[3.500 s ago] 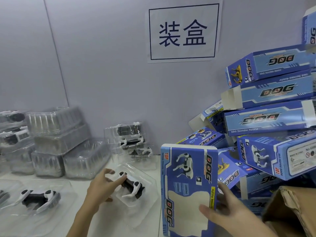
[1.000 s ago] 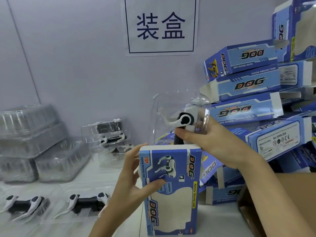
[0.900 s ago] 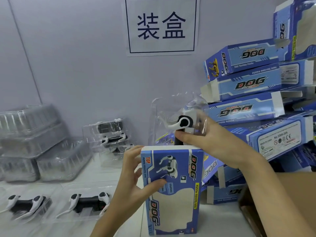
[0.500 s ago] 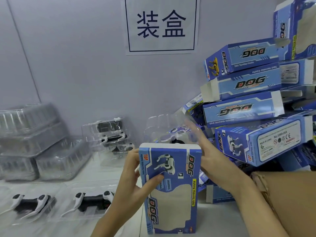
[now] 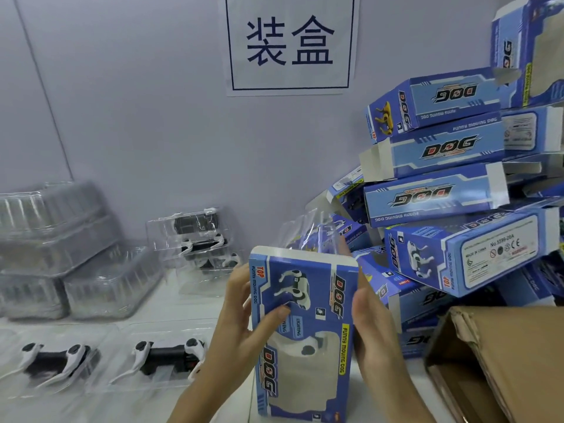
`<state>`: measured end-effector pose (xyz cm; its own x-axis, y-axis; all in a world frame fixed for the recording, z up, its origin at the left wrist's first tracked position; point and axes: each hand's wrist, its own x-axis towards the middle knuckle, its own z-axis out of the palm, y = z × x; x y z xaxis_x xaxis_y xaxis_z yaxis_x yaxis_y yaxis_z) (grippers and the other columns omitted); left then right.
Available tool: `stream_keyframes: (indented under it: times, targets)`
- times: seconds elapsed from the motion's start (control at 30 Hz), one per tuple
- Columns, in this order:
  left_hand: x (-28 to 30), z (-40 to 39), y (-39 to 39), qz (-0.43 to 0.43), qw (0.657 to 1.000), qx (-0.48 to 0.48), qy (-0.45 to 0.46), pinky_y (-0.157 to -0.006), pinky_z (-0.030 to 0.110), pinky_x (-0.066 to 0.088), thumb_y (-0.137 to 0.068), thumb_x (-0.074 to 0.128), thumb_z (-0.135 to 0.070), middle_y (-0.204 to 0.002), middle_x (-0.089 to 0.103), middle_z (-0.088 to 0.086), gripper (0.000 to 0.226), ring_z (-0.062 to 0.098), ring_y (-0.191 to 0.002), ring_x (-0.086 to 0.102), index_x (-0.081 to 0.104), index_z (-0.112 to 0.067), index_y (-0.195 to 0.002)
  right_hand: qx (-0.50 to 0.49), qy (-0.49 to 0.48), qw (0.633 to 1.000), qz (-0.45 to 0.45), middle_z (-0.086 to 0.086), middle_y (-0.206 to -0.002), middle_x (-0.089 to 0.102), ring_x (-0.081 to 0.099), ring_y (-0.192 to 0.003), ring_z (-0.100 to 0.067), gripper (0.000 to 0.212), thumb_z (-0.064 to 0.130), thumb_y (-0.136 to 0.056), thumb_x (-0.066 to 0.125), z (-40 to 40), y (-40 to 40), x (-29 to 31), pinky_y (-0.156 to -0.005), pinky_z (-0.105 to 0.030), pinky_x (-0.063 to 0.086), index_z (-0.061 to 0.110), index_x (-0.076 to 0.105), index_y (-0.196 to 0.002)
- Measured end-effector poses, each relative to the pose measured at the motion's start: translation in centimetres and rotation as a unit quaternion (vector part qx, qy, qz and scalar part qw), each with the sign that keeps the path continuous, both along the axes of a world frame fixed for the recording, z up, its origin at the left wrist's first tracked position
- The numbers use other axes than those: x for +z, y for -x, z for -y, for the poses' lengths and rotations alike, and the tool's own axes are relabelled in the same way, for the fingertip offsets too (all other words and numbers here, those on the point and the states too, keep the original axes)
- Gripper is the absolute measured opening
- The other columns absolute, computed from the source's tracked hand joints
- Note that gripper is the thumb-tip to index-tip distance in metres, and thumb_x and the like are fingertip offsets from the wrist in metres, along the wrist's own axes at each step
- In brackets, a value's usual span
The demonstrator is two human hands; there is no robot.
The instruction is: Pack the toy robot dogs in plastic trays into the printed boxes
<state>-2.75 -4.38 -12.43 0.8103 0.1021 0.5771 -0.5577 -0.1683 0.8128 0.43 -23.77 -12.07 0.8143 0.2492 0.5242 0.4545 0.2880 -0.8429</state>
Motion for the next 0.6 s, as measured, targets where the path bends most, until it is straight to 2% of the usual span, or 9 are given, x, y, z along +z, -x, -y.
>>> stream_keyframes:
  times: [0.07, 0.1, 0.17, 0.23, 0.3, 0.33, 0.4, 0.5, 0.6]
  targets:
    - [0.0, 0.2, 0.1, 0.004, 1.0, 0.014, 0.01, -0.078, 0.035, 0.065, -0.083, 0.072, -0.068, -0.127, 0.068, -0.01, 0.046, 0.027, -0.118, 0.07, 0.049, -0.054, -0.12, -0.047, 0.024, 0.998, 0.033, 0.005, -0.141, 0.062, 0.059, -0.134, -0.023, 0.06, 0.076, -0.089, 0.06, -0.3, 0.3, -0.3, -0.091, -0.037, 0.062, 0.048, 0.055, -0.142]
    - [0.0, 0.2, 0.1, 0.005, 1.0, 0.018, 0.016, -0.077, 0.034, 0.065, -0.083, 0.072, -0.069, -0.124, 0.07, -0.01, 0.045, 0.026, -0.115, 0.072, 0.05, -0.053, -0.118, -0.073, 0.033, 0.995, 0.056, 0.004, -0.143, 0.06, 0.057, -0.135, -0.025, 0.058, 0.072, -0.091, 0.061, -0.3, 0.4, -0.3, -0.09, -0.037, 0.062, 0.044, 0.056, -0.142]
    - [0.1, 0.2, 0.1, 0.004, 0.999, 0.021, 0.03, -0.074, 0.032, 0.065, -0.081, 0.074, -0.068, -0.122, 0.072, -0.011, 0.047, 0.023, -0.111, 0.074, 0.049, -0.052, -0.117, -0.118, 0.046, 0.988, 0.087, 0.004, -0.152, 0.053, 0.051, -0.141, -0.025, 0.057, 0.067, -0.092, 0.064, -0.3, 0.4, -0.2, -0.096, -0.048, 0.058, 0.037, 0.06, -0.14]
    - [0.2, 0.3, 0.2, 0.005, 0.999, 0.021, 0.042, -0.076, 0.033, 0.065, -0.079, 0.077, -0.069, -0.125, 0.069, -0.013, 0.055, 0.023, -0.113, 0.073, 0.046, -0.053, -0.121, -0.138, 0.049, 0.985, 0.093, 0.004, -0.153, 0.052, 0.05, -0.142, -0.025, 0.055, 0.066, -0.092, 0.065, -0.1, 0.3, -0.1, -0.098, -0.052, 0.056, 0.029, 0.065, -0.132]
    - [0.2, 0.4, 0.3, 0.012, 0.999, 0.016, 0.031, -0.08, 0.035, 0.065, -0.083, 0.075, -0.065, -0.131, 0.067, -0.01, 0.059, 0.025, -0.117, 0.071, 0.043, -0.054, -0.131, -0.153, 0.056, 0.98, 0.11, 0.002, -0.15, 0.055, 0.054, -0.138, -0.026, 0.049, 0.062, -0.094, 0.065, 0.3, 0.1, -0.1, -0.092, -0.042, 0.06, 0.02, 0.067, -0.121]
    - [0.1, 0.4, 0.4, 0.018, 1.0, 0.019, 0.015, -0.08, 0.034, 0.064, -0.086, 0.072, -0.065, -0.131, 0.067, -0.007, 0.055, 0.027, -0.118, 0.07, 0.046, -0.055, -0.133, -0.159, 0.062, 0.978, 0.119, 0.001, -0.148, 0.056, 0.056, -0.136, -0.026, 0.046, 0.059, -0.096, 0.064, 0.4, 0.0, -0.1, -0.088, -0.035, 0.062, 0.018, 0.067, -0.118]
    - [0.2, 0.4, 0.5, 0.033, 0.998, 0.039, -0.023, -0.082, 0.031, 0.063, -0.089, 0.064, -0.069, -0.128, 0.066, -0.004, 0.042, 0.028, -0.121, 0.067, 0.054, -0.059, -0.128, -0.167, 0.076, 0.975, 0.124, 0.003, -0.146, 0.056, 0.059, -0.132, -0.027, 0.04, 0.059, -0.098, 0.062, 0.5, -0.2, -0.1, -0.081, -0.031, 0.063, 0.024, 0.067, -0.116]
    - [0.4, 0.6, 0.5, 0.043, 0.996, 0.056, -0.051, -0.086, 0.029, 0.061, -0.092, 0.06, -0.07, -0.131, 0.062, -0.006, 0.037, 0.026, -0.125, 0.062, 0.058, -0.059, -0.127, -0.179, 0.1, 0.97, 0.128, 0.008, -0.146, 0.054, 0.062, -0.128, -0.023, 0.031, 0.061, -0.1, 0.057, 0.8, -0.4, -0.1, -0.082, -0.035, 0.063, 0.038, 0.069, -0.116]
    - [0.6, 0.9, 0.4, 0.075, 0.99, 0.06, -0.102, -0.088, 0.018, 0.056, -0.098, 0.057, -0.065, -0.135, 0.056, -0.017, 0.033, 0.017, -0.13, 0.056, 0.063, -0.05, -0.127, -0.176, 0.128, 0.965, 0.149, 0.007, -0.142, 0.056, 0.06, -0.128, -0.019, 0.031, 0.051, -0.106, 0.048, 0.8, -0.4, 0.0, -0.086, -0.024, 0.059, 0.039, 0.065, -0.129]
